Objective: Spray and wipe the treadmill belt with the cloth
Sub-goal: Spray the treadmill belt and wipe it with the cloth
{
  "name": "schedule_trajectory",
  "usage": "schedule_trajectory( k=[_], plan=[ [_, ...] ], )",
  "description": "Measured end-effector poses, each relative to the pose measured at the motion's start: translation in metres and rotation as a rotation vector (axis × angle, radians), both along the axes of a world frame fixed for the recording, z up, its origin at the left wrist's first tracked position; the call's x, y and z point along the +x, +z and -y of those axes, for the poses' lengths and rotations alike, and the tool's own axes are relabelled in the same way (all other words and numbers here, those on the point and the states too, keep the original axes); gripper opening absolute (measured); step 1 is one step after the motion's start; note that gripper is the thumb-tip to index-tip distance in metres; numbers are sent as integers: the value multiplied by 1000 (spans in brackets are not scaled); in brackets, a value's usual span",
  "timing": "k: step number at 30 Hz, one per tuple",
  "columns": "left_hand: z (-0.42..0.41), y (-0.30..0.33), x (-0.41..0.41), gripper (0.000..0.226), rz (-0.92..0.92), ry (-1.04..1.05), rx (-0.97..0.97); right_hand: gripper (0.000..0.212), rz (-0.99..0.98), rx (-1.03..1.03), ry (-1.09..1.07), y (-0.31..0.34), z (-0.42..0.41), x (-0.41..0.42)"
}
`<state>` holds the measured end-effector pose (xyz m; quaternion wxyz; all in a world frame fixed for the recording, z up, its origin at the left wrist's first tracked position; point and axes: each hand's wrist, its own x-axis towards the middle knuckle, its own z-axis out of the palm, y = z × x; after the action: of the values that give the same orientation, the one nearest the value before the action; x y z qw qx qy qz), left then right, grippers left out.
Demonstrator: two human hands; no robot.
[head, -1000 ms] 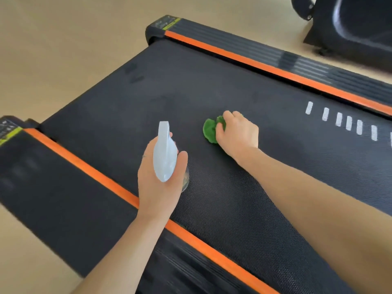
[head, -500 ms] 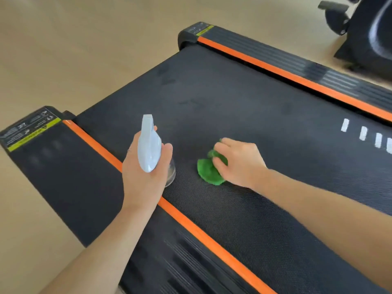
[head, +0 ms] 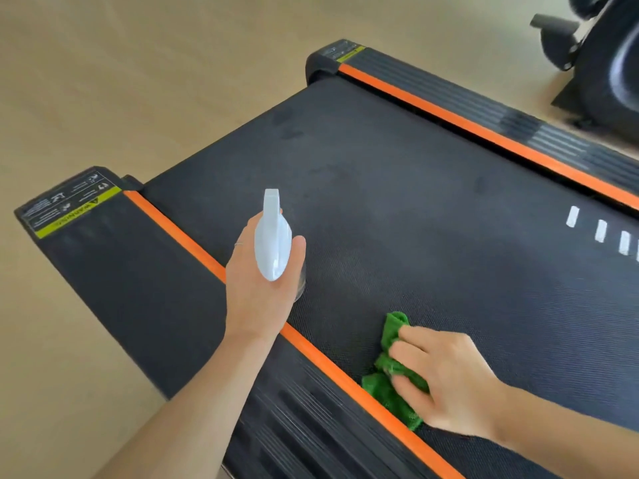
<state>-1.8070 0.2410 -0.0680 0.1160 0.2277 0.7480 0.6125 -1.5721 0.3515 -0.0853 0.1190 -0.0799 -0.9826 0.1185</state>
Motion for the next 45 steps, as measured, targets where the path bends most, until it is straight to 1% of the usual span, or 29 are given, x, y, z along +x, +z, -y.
schedule_trajectory(
  k=[2,3,4,5,8,10,11,13,15,18,20,22,24,25,29,32,34,37,40,42,45],
  plan=[
    [-1,-2,-1,39,-6,-2,-5,18,2,55,132,0,-13,-14],
    [-2,-2,-1,38,-4,-5,-4,18,-8,79,166,-2,-21,-29],
    [-2,-3,-2,38,1,-7,1,17,-16,93,156,-7,-29,-49],
    [-2,-4,-2,39,2,-10,4,18,-23,99,88,-11,-37,-72],
    [-2,-3,-3,37,-32,-29,17,23,-106,59,-255,-18,-57,-150],
    [-1,-2,-4,30,-17,-31,20,22,-84,61,-383,-20,-62,-187],
    [0,-1,-4,31,-15,-32,17,21,-71,57,-404,-19,-59,-193],
    [1,0,-3,34,-7,-30,11,20,-66,62,-380,-17,-44,-171],
    [4,3,-3,33,19,-13,40,20,-49,25,-284,-13,-15,-117],
    [8,9,-7,25,86,56,134,17,-6,-51,-150,-5,19,-29],
    [11,15,-15,22,49,89,169,17,15,-28,-97,-2,20,-3],
    [12,22,-32,22,-12,107,175,18,0,1,-30,-2,13,-6],
    [11,23,-50,28,-37,105,130,20,-23,19,5,-4,6,-26],
    [10,20,-57,32,-41,103,98,20,-34,39,-32,-9,0,-43],
    [1,1,-65,35,-45,109,42,26,-85,45,-368,-19,-40,-155],
    [-1,-4,-72,36,-21,101,27,23,-63,28,-463,-20,-64,-233],
    [-1,-3,-74,37,-21,90,22,21,-71,5,-490,-19,-68,-255],
    [-2,-3,-74,36,-33,86,10,20,-88,-3,-443,-16,-52,-231],
    [-1,0,-73,33,-29,82,-16,22,-70,-5,-308,-14,-16,-150],
    [-1,2,-72,35,-16,79,-17,20,-47,-35,-219,-12,5,-95],
    [-1,2,-70,38,-9,71,-16,17,-48,6,-105,-11,6,-62]
  ],
)
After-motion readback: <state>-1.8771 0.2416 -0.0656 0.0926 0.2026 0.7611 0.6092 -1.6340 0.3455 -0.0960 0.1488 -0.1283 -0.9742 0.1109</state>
